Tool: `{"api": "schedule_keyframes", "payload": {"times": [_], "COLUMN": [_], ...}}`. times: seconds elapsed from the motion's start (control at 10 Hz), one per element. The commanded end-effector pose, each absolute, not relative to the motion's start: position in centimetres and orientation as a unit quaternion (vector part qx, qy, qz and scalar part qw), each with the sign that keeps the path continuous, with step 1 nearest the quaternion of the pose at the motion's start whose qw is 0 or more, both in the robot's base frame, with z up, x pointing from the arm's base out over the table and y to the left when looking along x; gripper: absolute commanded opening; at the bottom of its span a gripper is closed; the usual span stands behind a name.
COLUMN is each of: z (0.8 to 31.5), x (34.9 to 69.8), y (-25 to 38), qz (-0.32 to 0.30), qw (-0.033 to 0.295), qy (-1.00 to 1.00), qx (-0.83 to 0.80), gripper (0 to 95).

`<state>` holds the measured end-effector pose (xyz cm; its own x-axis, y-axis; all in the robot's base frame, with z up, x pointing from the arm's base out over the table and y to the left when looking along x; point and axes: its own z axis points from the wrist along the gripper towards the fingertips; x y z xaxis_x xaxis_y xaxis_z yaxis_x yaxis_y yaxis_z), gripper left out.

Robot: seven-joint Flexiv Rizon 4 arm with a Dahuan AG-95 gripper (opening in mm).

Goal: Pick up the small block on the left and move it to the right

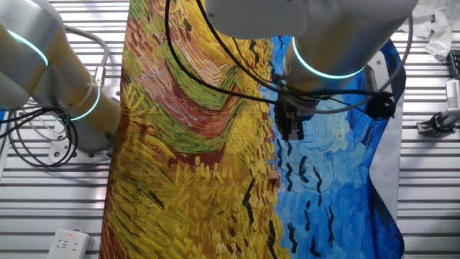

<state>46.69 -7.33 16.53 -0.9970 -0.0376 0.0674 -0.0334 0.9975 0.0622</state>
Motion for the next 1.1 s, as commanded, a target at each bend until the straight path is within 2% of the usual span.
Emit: {"api": "schedule_keyframes", "payload": {"times": [0.1, 0.3, 0.6, 1.1], "z": [16.5, 16.5, 15.0, 14.4], "x": [46.7, 46.7, 45.5, 45.6], "y": [-7.3, -7.3, -9.2, -9.3], "qz": [-0.03, -0.029, -0.027, -0.024], "qw": [0.034, 0.035, 0.032, 0.031], "qy": [-0.999, -0.999, -0.998, -0.998], "qx": [0.017, 0.016, 0.036, 0.042], "gripper": [0.0, 0.0, 0.0, 0.0]}}
